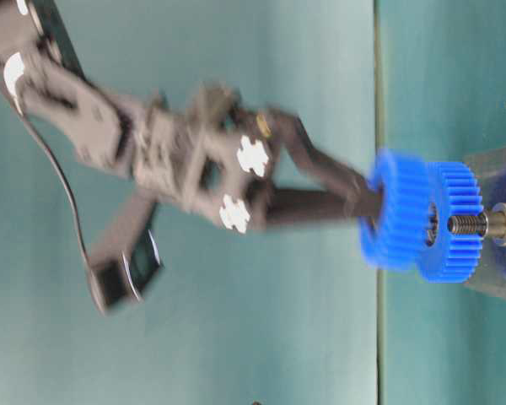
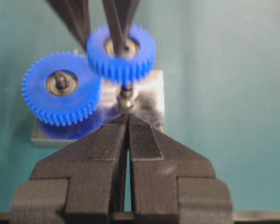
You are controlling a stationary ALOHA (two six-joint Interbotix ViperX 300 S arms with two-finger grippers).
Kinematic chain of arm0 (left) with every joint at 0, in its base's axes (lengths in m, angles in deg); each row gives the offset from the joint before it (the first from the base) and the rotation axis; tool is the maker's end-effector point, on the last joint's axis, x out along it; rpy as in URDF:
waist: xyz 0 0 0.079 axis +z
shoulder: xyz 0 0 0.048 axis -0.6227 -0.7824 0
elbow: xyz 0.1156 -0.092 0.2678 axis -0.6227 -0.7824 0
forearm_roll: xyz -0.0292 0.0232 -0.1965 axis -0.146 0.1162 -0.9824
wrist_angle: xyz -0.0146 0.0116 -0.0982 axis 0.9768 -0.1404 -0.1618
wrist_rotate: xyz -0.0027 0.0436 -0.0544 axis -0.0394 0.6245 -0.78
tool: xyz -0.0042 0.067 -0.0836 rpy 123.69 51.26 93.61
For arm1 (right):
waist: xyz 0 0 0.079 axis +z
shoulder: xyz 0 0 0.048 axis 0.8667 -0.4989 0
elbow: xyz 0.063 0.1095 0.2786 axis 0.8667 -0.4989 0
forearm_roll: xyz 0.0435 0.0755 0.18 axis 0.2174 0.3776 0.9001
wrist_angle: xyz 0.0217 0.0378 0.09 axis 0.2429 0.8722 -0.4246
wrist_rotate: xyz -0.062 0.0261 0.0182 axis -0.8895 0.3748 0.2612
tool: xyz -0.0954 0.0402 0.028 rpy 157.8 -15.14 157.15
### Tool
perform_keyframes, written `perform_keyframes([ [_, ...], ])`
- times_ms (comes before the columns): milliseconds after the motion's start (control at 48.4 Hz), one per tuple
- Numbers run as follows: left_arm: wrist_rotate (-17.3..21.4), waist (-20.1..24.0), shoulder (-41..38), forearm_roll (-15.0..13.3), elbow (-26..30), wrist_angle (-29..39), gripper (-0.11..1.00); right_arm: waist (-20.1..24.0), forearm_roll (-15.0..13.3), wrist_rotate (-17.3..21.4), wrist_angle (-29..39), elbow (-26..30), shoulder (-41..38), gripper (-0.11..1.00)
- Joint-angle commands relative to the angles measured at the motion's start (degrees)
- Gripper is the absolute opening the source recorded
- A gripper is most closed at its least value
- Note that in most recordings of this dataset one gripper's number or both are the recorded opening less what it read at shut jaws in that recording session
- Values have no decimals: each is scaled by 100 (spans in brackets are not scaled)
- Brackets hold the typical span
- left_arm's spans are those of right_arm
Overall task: Fit the small gear onto the shaft.
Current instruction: 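Lift the small gear and carry it over the empty shaft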
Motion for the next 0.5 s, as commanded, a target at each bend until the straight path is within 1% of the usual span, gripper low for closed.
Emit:
perform_keyframes([
  [0,-26,-26,35,9,70,-26,0,70,18,-26,44,176,18,36],
  [248,-26,-44,35,18,79,-26,0,97,-18,-53,35,185,-237,36],
  [475,-26,-53,35,18,79,-62,0,97,-18,0,0,202,-334,36],
])
